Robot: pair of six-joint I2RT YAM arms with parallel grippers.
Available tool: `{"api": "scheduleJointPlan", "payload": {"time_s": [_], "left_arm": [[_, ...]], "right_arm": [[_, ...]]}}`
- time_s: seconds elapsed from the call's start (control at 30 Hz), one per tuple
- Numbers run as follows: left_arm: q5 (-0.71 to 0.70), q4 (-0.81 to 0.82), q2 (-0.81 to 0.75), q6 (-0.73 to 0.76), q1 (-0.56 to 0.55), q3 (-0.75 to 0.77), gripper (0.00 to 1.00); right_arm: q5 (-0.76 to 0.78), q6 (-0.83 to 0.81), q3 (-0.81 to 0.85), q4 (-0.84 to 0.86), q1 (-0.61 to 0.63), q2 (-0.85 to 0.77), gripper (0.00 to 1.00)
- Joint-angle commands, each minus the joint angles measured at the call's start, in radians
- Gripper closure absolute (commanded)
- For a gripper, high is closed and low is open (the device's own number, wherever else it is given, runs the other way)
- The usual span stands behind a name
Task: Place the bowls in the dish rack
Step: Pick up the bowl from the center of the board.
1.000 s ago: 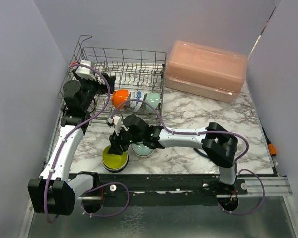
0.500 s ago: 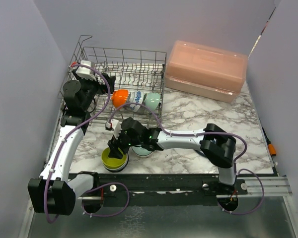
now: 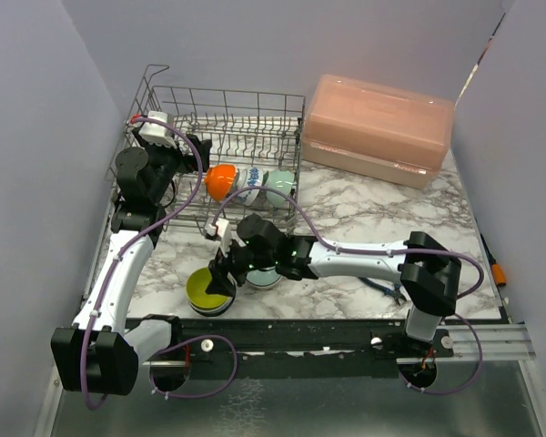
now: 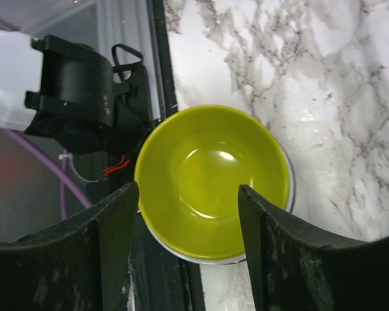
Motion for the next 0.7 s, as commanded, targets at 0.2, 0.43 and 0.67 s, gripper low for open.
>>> {"api": "scheduleJointPlan", "payload": {"time_s": [0.2, 0.43, 0.67], "left_arm": [[-0.027, 0.008, 0.003, 0.004, -0.003, -0.004, 0.01], [-0.015, 0.013, 0.0, 0.002, -0.004, -0.006, 0.01], [-0.01, 0.016, 0.0, 0.002, -0.004, -0.008, 0.01]], "right_arm": [[-0.039, -0.052, 0.101, -0.087, 0.089, 0.092, 0.36], [0.025, -0.055, 0.179, -0.16, 0.11, 0.154, 0.41], [0.045, -0.066, 0.228, -0.191, 0.119, 0.194, 0.44]]}}
